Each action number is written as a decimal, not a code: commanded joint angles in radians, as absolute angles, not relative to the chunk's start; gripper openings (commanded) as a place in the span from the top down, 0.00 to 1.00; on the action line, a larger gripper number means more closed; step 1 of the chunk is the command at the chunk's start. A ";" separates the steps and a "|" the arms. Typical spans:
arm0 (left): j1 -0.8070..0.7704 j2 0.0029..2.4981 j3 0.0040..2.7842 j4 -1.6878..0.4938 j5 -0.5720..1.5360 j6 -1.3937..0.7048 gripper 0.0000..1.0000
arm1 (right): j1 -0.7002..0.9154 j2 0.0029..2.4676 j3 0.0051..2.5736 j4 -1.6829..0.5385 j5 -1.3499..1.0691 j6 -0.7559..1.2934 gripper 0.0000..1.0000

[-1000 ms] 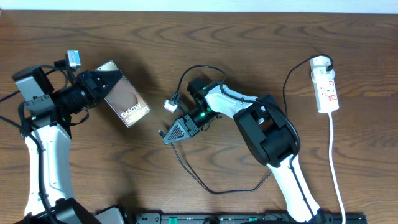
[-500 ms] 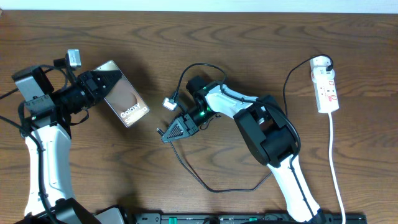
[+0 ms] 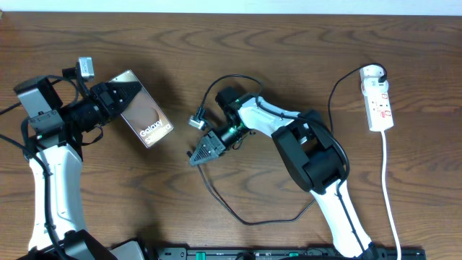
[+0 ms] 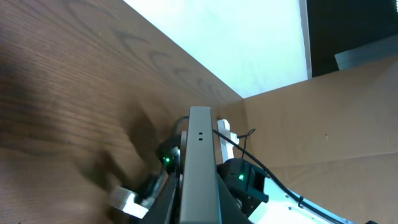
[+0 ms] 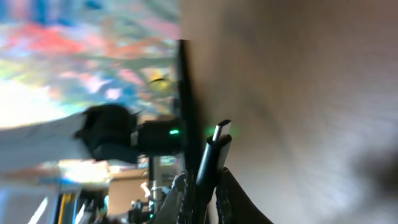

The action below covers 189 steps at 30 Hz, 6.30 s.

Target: Plug charger to phone and switch on socket

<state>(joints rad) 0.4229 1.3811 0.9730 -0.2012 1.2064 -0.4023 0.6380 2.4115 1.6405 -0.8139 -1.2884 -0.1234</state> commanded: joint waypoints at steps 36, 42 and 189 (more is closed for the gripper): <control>0.427 1.379 0.971 -0.202 1.246 -0.393 0.92 | 0.651 2.379 1.917 -1.312 -0.135 0.484 0.82; 0.427 1.379 0.971 -0.202 1.246 -0.393 0.92 | 0.667 2.379 1.917 -1.324 -0.171 0.486 0.82; 0.414 1.518 0.971 0.305 1.312 -0.660 0.93 | 0.687 2.379 1.917 -0.595 -1.539 -0.281 0.99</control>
